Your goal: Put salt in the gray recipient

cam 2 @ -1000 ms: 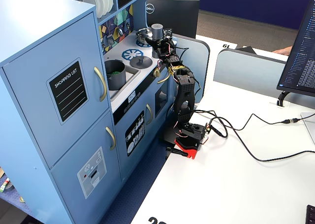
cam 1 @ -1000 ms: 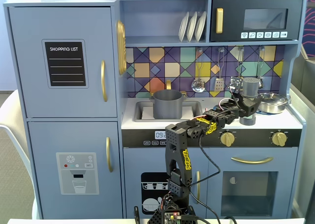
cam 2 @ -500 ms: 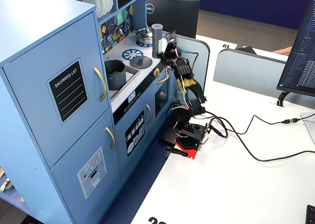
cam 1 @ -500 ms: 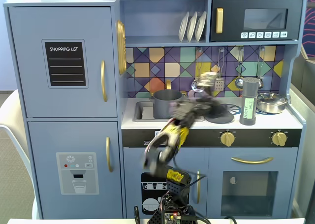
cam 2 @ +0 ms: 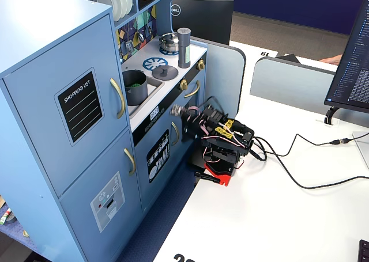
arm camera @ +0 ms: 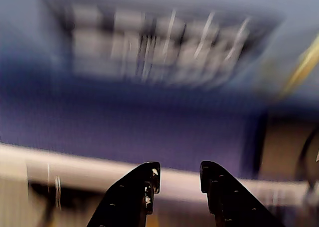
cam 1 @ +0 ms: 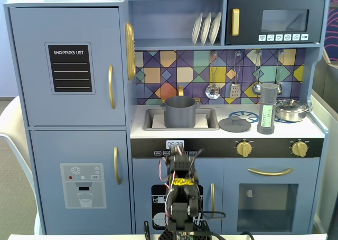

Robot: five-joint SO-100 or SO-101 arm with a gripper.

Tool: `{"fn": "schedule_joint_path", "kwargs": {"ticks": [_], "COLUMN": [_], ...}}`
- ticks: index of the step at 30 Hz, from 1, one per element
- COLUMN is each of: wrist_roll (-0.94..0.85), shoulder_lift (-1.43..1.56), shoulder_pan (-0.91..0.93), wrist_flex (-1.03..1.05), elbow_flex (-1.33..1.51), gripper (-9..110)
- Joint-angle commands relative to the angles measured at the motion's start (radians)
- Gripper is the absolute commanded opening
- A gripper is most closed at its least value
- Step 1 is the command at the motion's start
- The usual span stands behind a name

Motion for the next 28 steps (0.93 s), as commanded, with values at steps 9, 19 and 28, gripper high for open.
{"fn": "schedule_joint_path", "kwargs": {"ticks": [9,19,28], "wrist_roll": [0.143,0.143,0.143], "shoulder_lift": [0.008,0.008,0.008], "shoulder_pan": [-0.034,-0.034,-0.034], "wrist_flex": [0.021,0.021,0.021], "elbow_flex": [0.052,0.052,0.052], "gripper": [2,3,3]}}
